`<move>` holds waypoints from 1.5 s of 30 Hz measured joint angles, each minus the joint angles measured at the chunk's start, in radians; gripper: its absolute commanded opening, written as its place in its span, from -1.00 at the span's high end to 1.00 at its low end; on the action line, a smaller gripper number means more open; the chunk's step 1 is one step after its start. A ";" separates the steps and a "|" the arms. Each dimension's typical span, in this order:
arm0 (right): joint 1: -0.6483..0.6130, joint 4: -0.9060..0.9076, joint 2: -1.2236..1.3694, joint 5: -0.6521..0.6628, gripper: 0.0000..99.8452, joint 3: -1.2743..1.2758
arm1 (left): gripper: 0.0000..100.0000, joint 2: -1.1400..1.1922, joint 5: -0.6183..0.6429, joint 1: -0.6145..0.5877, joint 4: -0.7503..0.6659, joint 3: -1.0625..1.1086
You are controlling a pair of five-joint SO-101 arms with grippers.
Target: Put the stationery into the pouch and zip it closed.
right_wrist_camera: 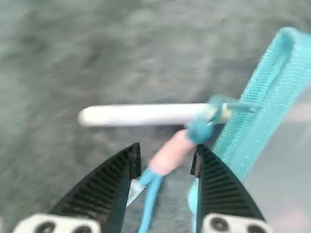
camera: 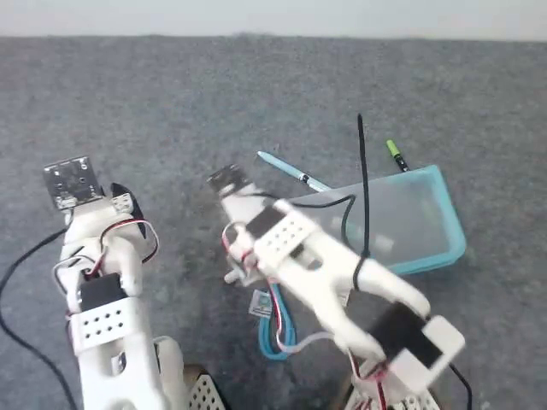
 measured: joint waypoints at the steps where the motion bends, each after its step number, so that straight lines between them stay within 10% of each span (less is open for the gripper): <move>1: 0.021 0.006 0.014 0.000 0.67 -0.008 | 0.87 0.000 0.000 0.000 0.000 0.000; 14: 0.035 0.061 0.046 0.000 1.00 -0.021 | 0.87 0.000 0.000 -0.002 0.000 0.000; 35: 0.049 0.086 0.044 0.084 0.52 -0.021 | 0.87 0.000 0.000 -0.002 0.000 0.000; 45: 0.028 0.087 0.044 -0.201 0.52 -0.037 | 0.87 0.000 0.000 0.000 0.000 0.000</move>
